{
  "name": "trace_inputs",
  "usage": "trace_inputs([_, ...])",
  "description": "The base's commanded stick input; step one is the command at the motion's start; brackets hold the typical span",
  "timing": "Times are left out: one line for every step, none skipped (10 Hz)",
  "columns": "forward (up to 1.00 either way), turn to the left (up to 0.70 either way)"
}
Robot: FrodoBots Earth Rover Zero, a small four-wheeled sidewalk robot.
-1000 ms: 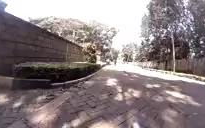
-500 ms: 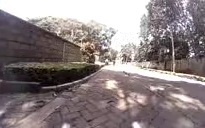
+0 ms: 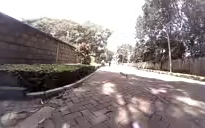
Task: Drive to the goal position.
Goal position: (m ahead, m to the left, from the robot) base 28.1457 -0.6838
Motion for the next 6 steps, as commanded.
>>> trace_inputs([0.7, 0.0])
trace_inputs([0.7, -0.35])
trace_inputs([0.7, -0.35])
trace_inputs([0.7, -0.11])
trace_inputs([0.7, -0.27])
trace_inputs([0.7, -0.34])
